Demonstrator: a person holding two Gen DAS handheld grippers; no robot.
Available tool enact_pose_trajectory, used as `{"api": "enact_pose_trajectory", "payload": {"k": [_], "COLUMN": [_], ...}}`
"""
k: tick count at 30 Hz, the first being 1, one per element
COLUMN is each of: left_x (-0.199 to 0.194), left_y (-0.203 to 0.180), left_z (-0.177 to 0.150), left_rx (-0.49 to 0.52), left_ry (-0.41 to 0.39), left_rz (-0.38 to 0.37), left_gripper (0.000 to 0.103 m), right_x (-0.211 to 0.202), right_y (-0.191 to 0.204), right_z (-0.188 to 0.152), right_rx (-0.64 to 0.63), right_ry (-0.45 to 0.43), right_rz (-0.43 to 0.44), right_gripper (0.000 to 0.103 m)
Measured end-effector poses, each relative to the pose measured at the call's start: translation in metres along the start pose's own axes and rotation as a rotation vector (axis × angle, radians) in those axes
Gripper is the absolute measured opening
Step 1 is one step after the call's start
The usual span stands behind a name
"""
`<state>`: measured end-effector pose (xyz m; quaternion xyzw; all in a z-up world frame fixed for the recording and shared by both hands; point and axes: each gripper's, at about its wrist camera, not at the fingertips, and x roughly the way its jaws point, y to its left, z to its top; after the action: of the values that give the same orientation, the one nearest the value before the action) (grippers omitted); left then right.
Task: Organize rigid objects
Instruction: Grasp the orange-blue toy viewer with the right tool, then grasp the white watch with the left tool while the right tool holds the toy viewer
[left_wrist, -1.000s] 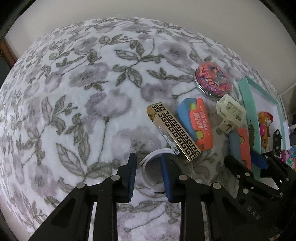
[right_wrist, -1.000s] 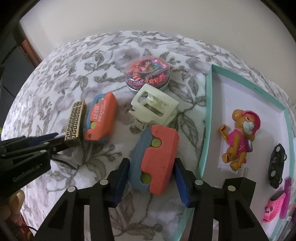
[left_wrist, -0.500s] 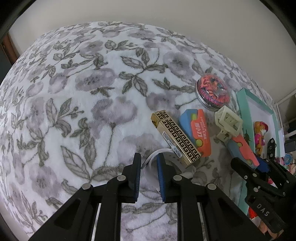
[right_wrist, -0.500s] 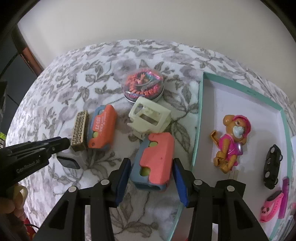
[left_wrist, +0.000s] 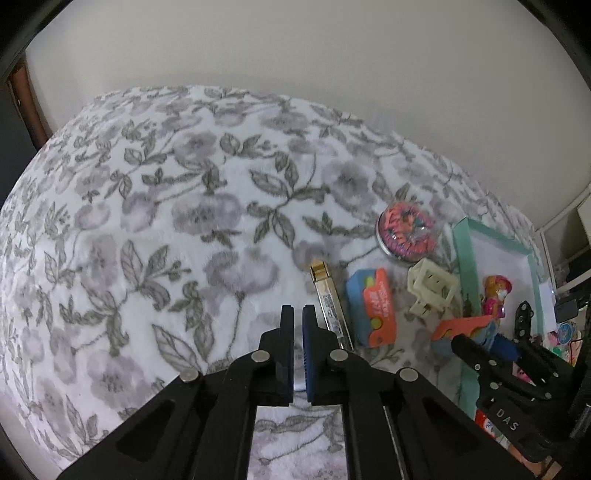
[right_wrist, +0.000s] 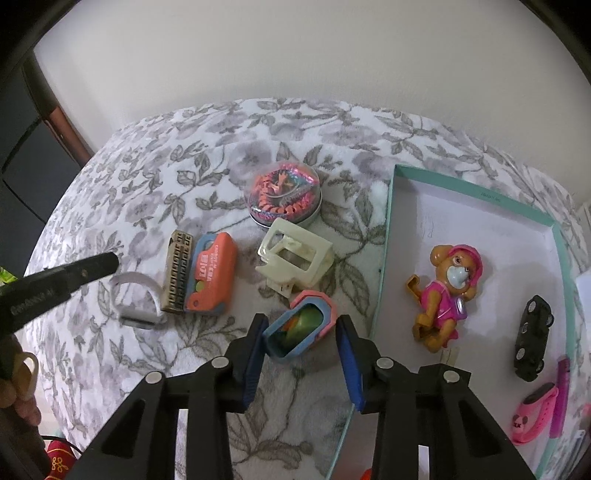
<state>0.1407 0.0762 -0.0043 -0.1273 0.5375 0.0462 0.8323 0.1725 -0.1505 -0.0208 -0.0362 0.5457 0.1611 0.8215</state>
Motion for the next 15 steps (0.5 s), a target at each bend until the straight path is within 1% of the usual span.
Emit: {"api": "enact_pose_trajectory", "payload": {"k": [3,5,8,11,13,15], "left_x": [0.000,0.005,0.016,0.021,0.021,0.021], "left_y": [-0.003,-0.001,0.001,0.004,0.004,0.002], "left_z": [0.000,-0.002,-0.006,-0.007,-0.007,-0.007], "left_rx": [0.014,0.010,0.018,0.003,0.001,0.015], "left_ry": [0.003,0.024,0.076,0.096,0.107,0.116], "left_rz": [0.005,0.004,0.030,0.031,0.040,0.048], "left_gripper": [0.004,0.004,0.004,0.006,0.018,0.055], "right_x": [-0.001,0.000,0.001,0.001,0.002,0.002], "right_y": [-0.001,-0.001,0.000,0.001,0.002,0.001], "right_z": [0.000,0.000,-0.001,-0.001,-0.001,-0.001], "right_rx": [0.001,-0.001,-0.006,-0.009,-0.017,-0.019], "right_ry": [-0.003,0.002,0.006,0.009,0.012,0.014], "right_rz": [0.001,0.000,-0.004,-0.006,-0.009,-0.008], "right_gripper": [0.040,0.040,0.040,0.040,0.040,0.040]}}
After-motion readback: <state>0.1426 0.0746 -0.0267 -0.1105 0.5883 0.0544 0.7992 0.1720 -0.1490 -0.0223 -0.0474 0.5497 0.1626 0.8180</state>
